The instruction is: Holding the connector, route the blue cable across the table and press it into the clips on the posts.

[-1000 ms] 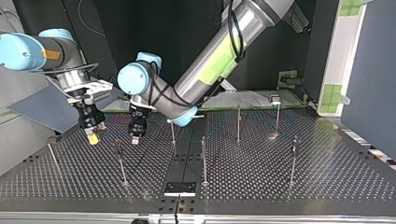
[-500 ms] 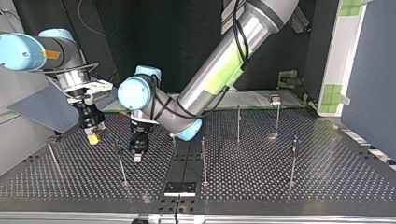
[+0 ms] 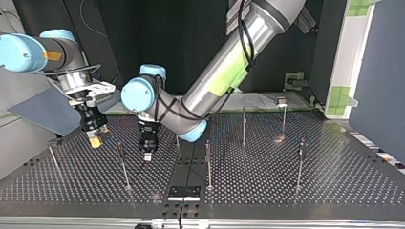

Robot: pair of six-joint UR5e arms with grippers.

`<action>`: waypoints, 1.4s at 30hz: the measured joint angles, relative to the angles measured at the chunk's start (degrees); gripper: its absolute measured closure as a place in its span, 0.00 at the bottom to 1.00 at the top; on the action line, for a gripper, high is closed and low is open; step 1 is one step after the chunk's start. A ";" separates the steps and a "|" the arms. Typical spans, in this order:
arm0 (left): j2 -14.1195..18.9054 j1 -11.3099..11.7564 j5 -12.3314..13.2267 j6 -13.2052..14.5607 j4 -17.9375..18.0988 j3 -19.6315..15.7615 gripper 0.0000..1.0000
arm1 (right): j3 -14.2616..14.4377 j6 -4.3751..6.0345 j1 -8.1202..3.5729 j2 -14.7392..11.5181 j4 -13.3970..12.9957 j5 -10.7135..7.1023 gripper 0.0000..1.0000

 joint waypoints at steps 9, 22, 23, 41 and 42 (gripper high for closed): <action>0.08 0.30 -0.11 -3.43 -2.67 -1.31 0.00 | 0.00 0.00 0.00 0.00 0.00 0.00 1.00; 2.44 0.27 -0.41 -8.06 -7.72 -3.54 0.00 | -0.01 0.00 0.00 0.00 0.00 0.00 1.00; 3.02 0.39 0.03 -8.45 -7.37 -4.10 0.00 | 0.00 0.00 0.00 0.00 0.01 0.00 1.00; 11.62 -2.48 6.29 -9.65 -6.75 -12.70 0.00 | 0.00 0.00 0.00 0.00 0.00 0.00 1.00; 12.09 -2.62 6.31 -9.64 -6.51 -13.18 0.00 | 0.00 0.00 0.00 0.00 0.00 0.00 1.00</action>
